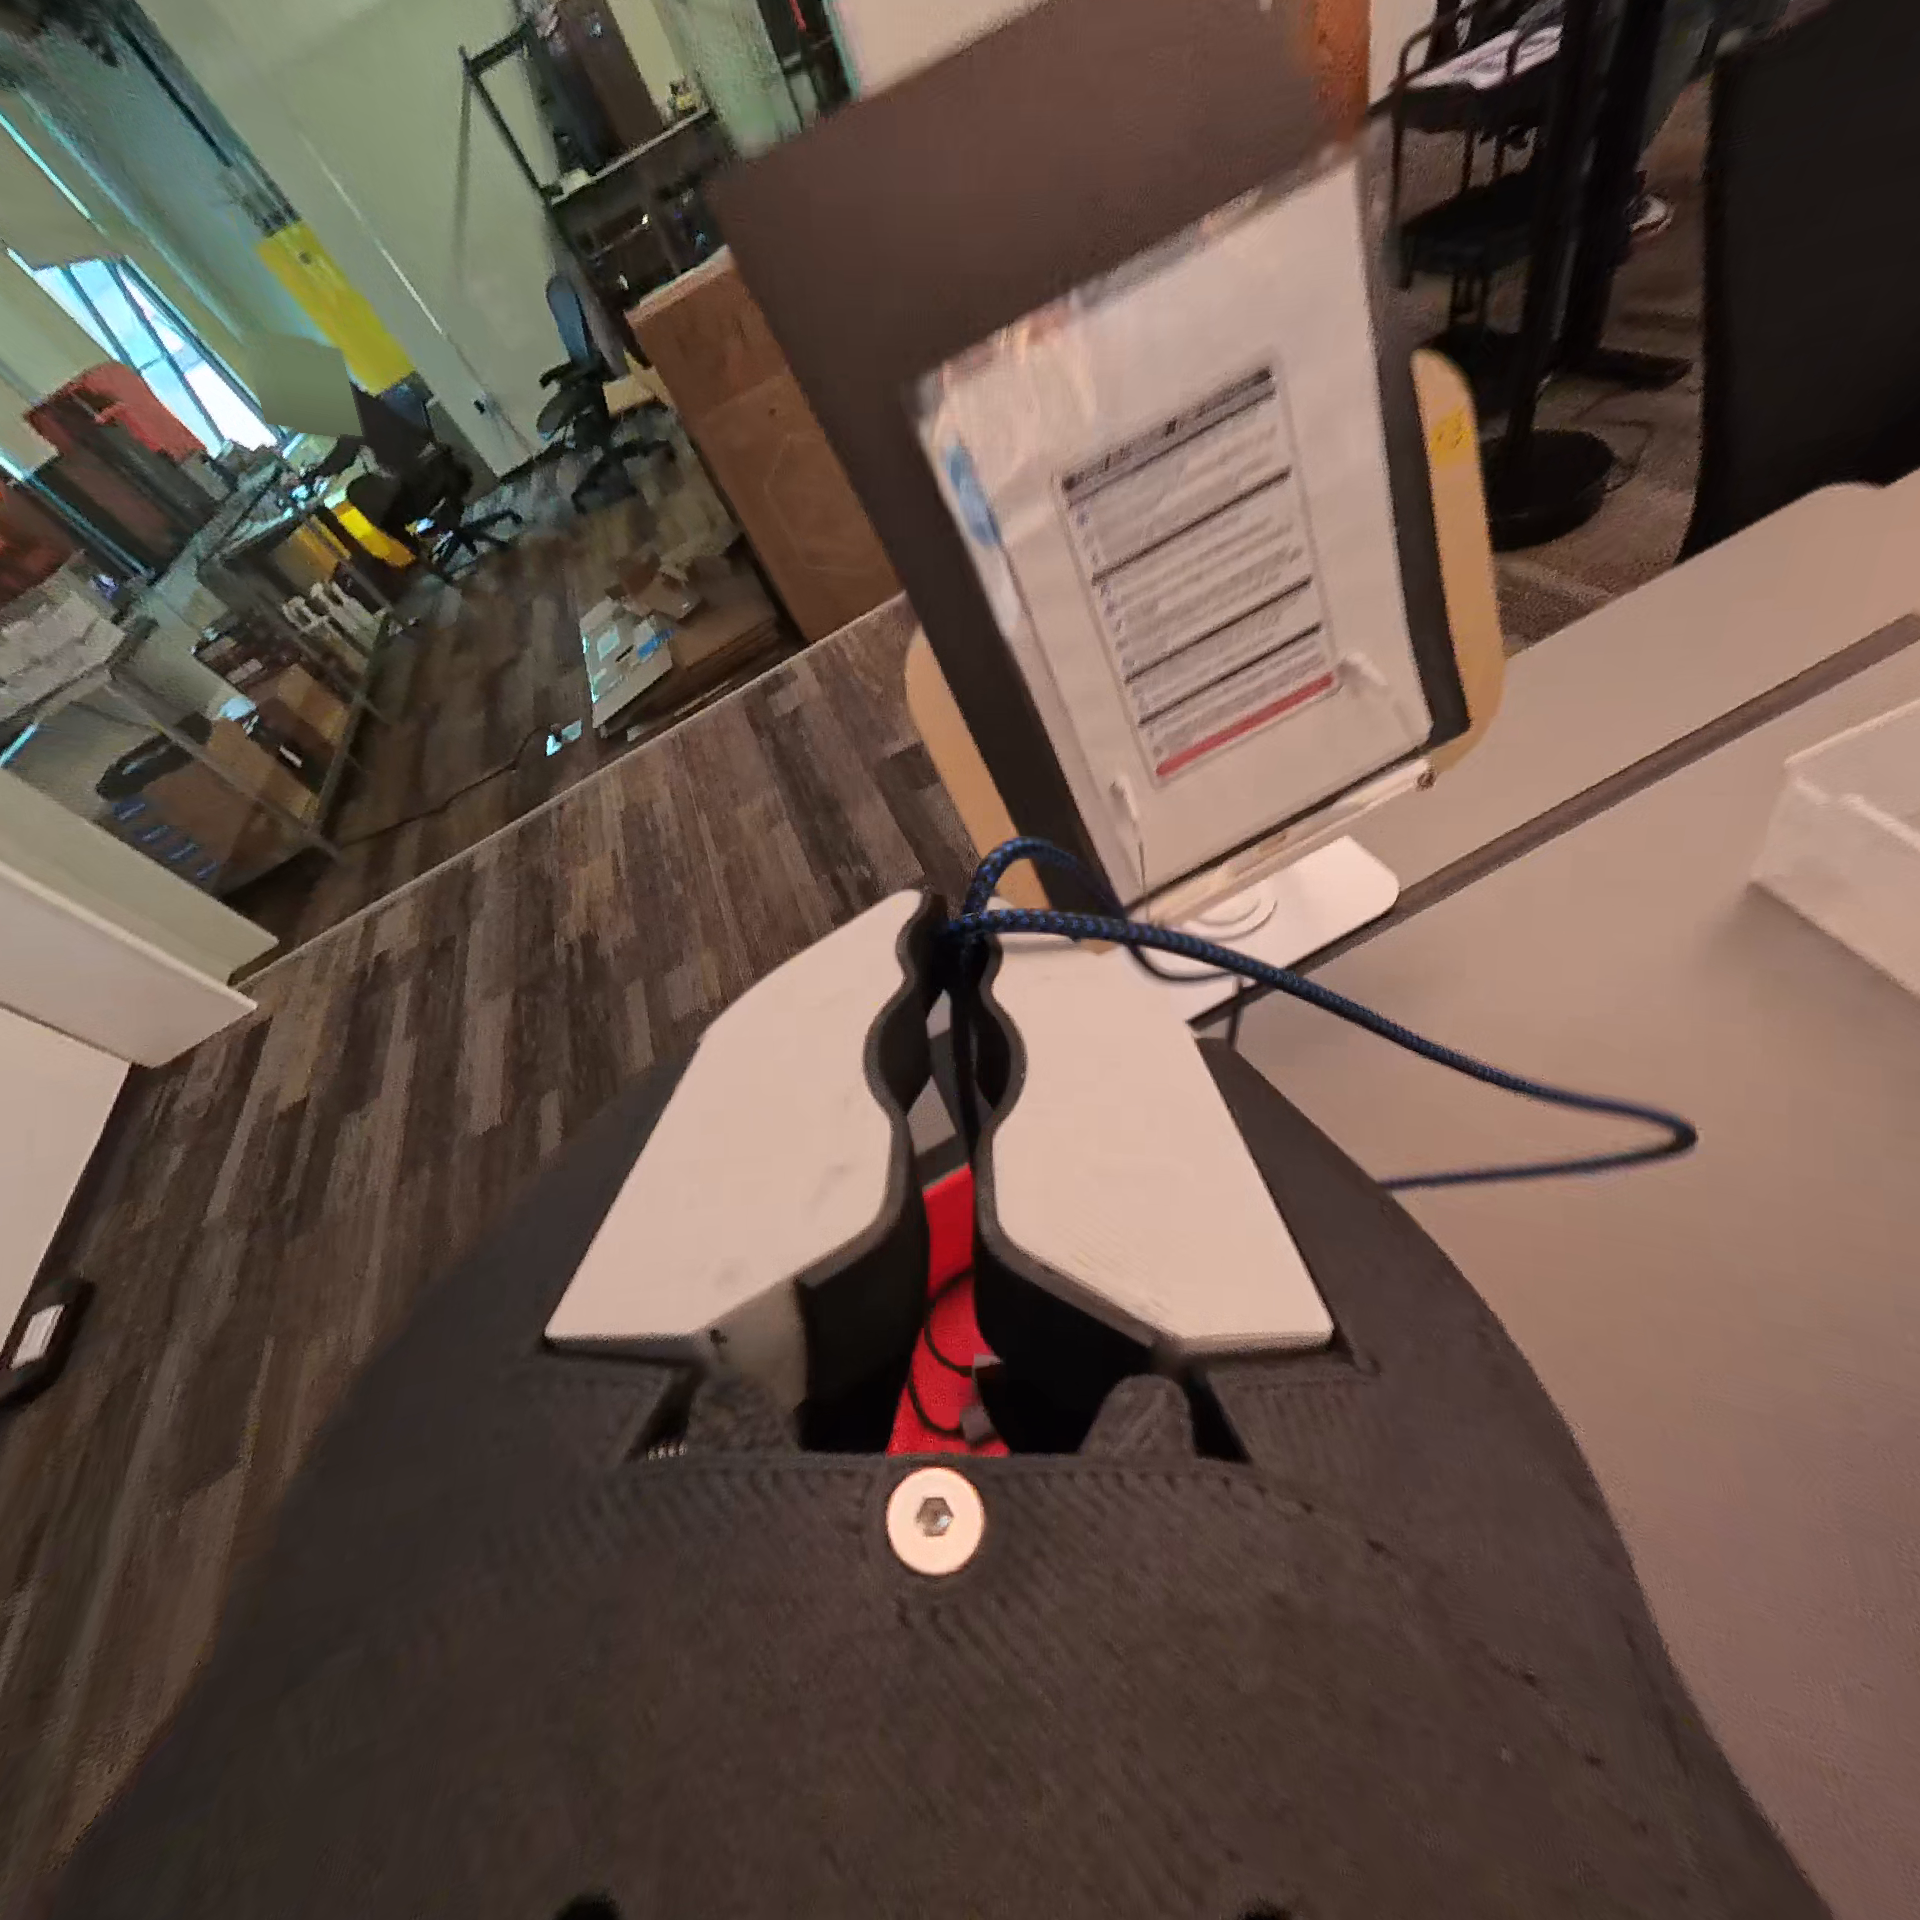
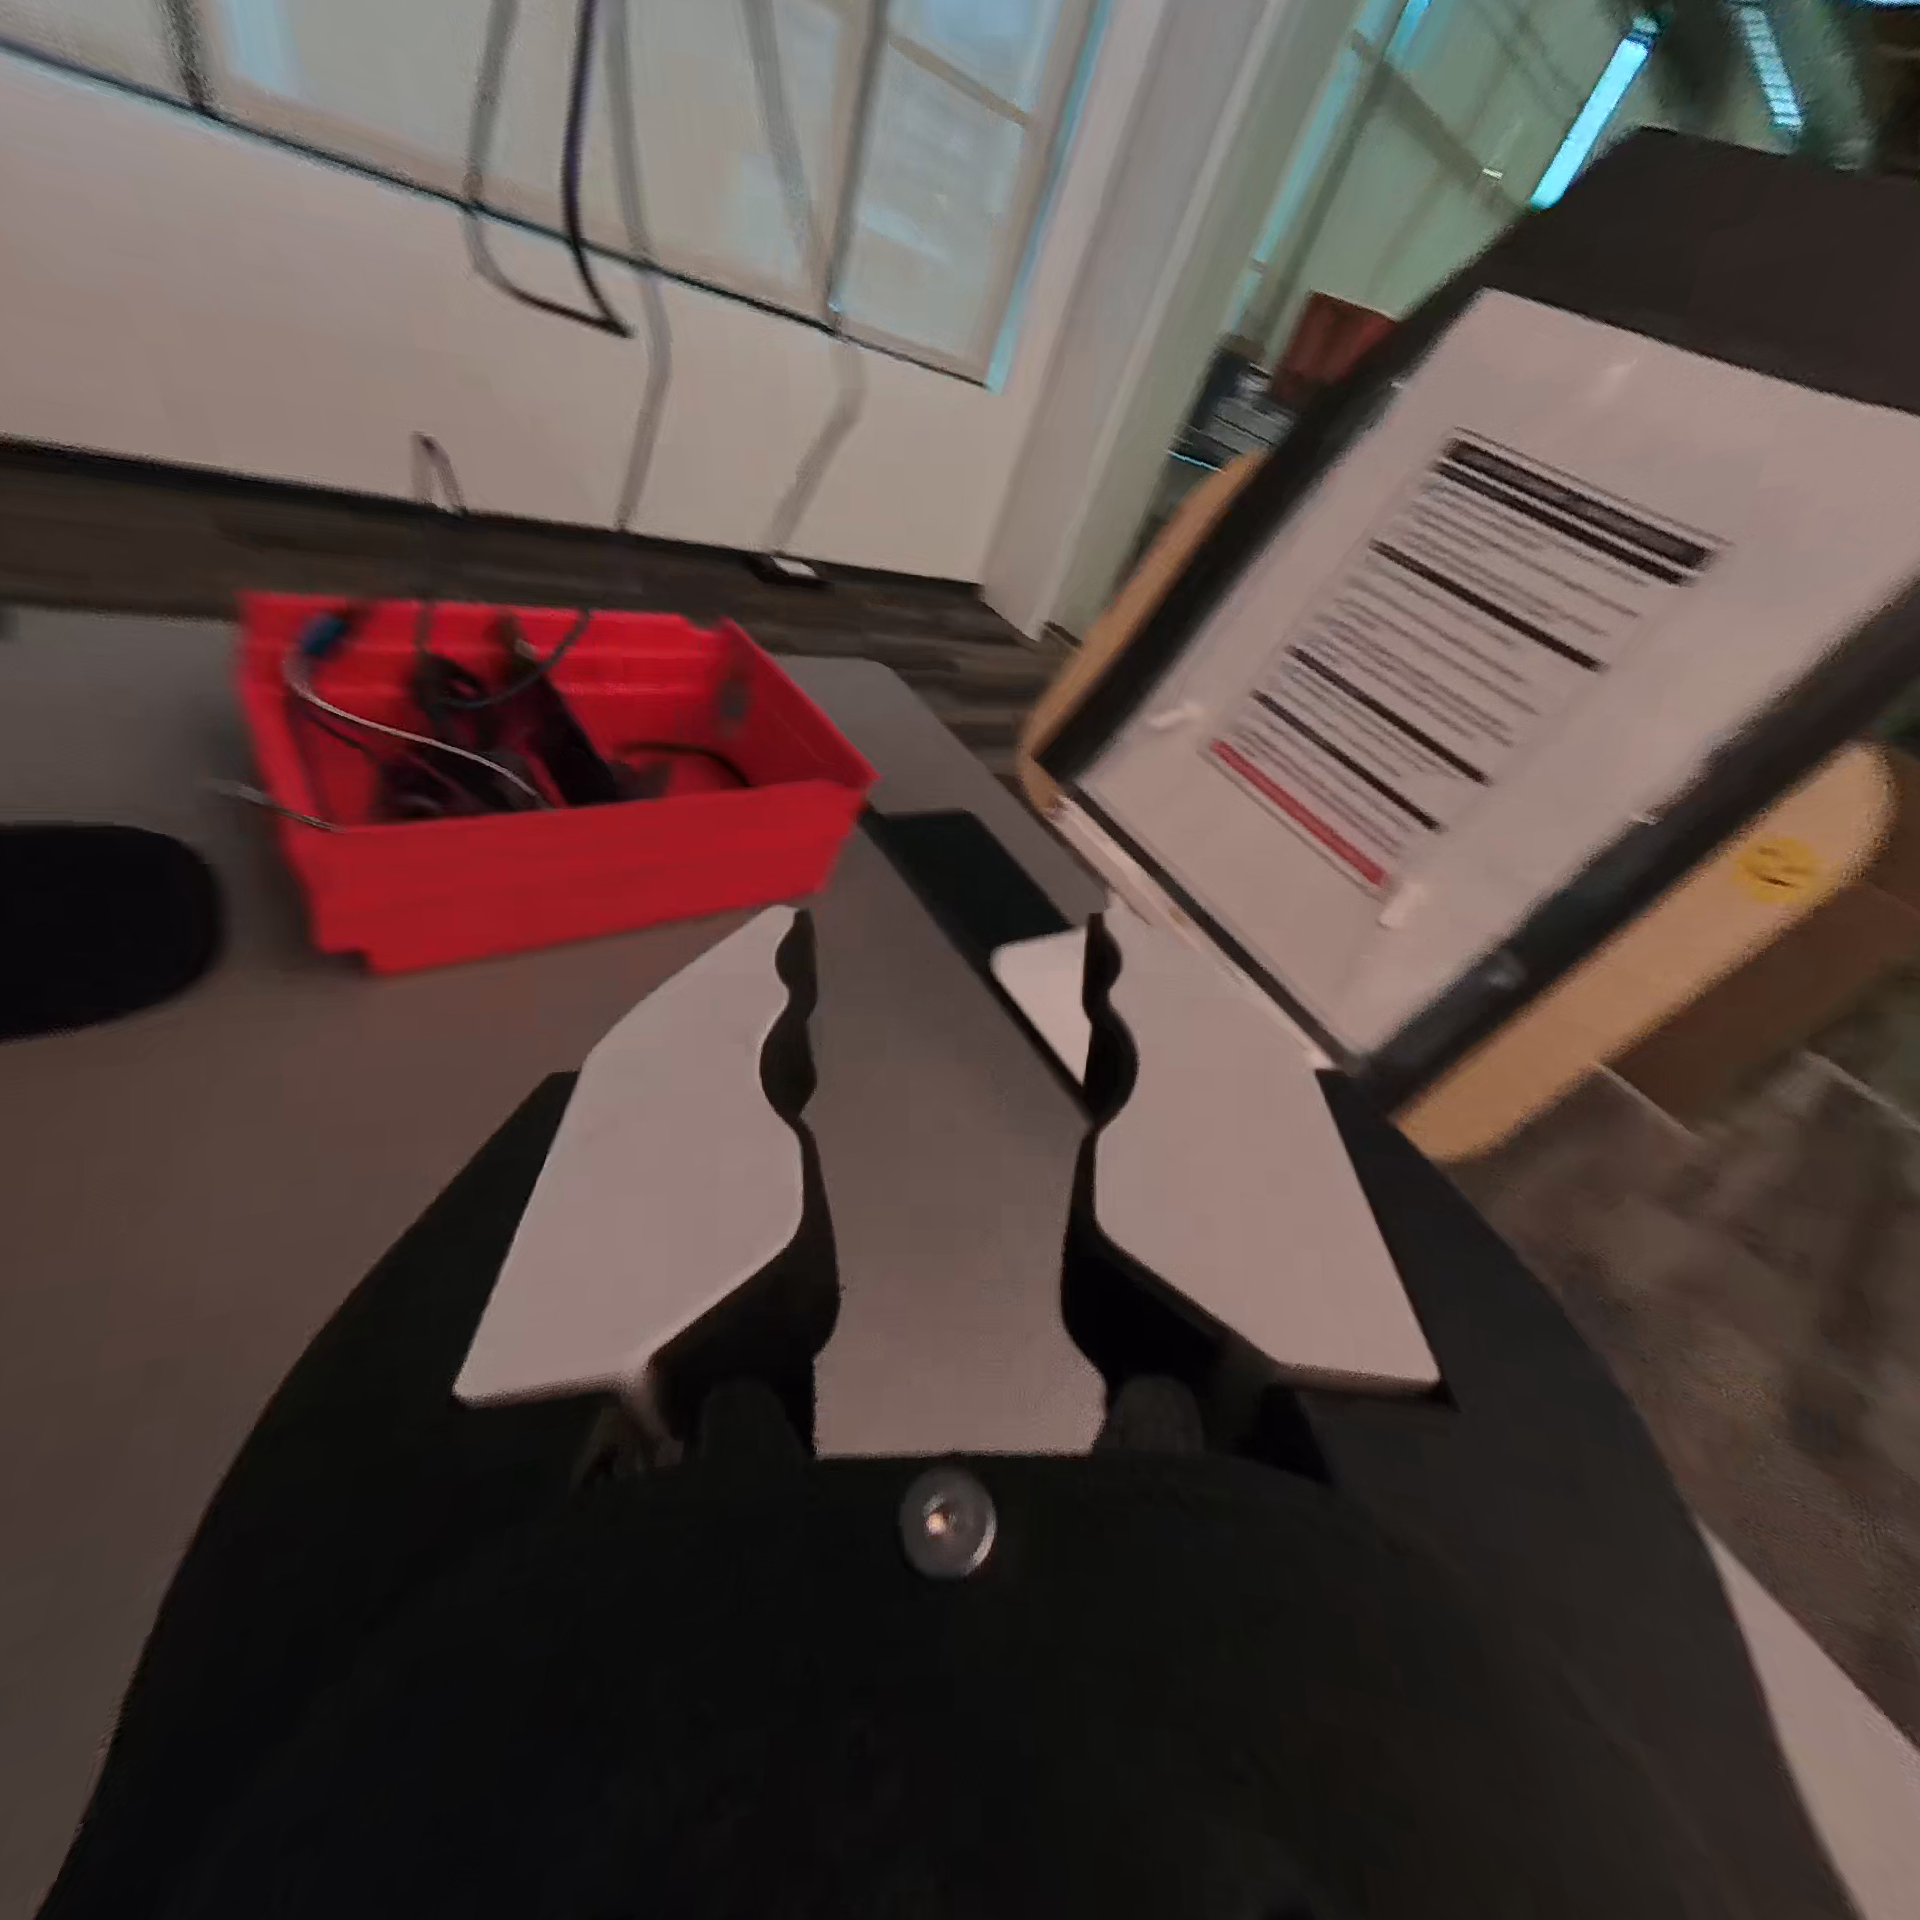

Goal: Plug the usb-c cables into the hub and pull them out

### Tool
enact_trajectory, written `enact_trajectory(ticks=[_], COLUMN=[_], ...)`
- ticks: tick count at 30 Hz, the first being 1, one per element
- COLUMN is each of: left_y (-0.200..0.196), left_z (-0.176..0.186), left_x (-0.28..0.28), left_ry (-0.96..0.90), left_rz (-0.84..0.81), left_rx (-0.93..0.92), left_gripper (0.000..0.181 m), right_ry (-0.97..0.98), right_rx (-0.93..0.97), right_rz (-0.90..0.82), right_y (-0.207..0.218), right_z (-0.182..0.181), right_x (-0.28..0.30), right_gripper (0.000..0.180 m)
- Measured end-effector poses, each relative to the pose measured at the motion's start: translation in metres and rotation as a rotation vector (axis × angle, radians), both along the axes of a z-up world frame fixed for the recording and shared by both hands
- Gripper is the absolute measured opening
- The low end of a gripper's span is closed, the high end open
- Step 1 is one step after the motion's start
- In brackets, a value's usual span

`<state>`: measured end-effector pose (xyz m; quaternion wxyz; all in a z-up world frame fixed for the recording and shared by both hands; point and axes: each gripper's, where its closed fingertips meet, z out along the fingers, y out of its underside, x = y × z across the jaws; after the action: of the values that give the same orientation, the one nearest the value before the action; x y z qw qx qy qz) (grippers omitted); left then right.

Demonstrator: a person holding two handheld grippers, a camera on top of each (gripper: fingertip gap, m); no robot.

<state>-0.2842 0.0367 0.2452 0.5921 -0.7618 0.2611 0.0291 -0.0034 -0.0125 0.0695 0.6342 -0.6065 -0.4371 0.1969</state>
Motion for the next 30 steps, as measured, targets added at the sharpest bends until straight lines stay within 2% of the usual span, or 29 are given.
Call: enact_trajectory(ticks=[7, 11, 15, 19, 23, 25, 26, 27, 28, 30], left_y=[-0.028, -0.051, -0.081, -0.113, -0.143, -0.152, -0.156, -0.159, -0.163, -0.174], left_z=[0.117, 0.172, 0.218, 0.25, 0.277, 0.281, 0.282, 0.283, 0.284, 0.288], left_x=[0.074, 0.115, 0.157, 0.182, 0.193, 0.193, 0.191, 0.187, 0.184, 0.178], left_ry=[0.093, 0.203, 0.287, 0.316, 0.274, 0.247, 0.245, 0.246, 0.247, 0.239], left_rz=[-0.038, 0.008, 0.025, 0.035, 0.028, 0.029, 0.038, 0.051, 0.06, 0.074], left_rx=[0.04, 0.085, 0.134, 0.155, 0.193, 0.162, 0.154, 0.153, 0.151, 0.149], left_gripper=[0.003, 0.002, 0.002, 0.003, 0.002, 0.002, 0.002, 0.003, 0.003, 0.003], right_ry=[0.156, 0.238, 0.269, 0.295, 0.348, 0.396, 0.406, 0.386, 0.346, 0.326], right_rx=[-0.12, -0.166, -0.134, -0.127, -0.14, -0.245, -0.328, -0.41, -0.458, -0.446], right_rz=[0.335, 0.52, 0.593, 0.55, 0.521, 0.614, 0.719, 0.82, 0.831, 0.625], right_y=[-0.036, -0.066, -0.095, -0.116, -0.116, -0.129, -0.147, -0.165, -0.17, -0.144], right_z=[-0.011, -0.017, -0.029, -0.045, -0.036, -0.033, -0.035, -0.04, -0.048, -0.066], right_x=[-0.065, -0.102, -0.139, -0.182, -0.233, -0.263, -0.278, -0.29, -0.301, -0.318], right_gripper=[0.064, 0.067, 0.069, 0.069, 0.069, 0.066, 0.063, 0.059, 0.056, 0.053])
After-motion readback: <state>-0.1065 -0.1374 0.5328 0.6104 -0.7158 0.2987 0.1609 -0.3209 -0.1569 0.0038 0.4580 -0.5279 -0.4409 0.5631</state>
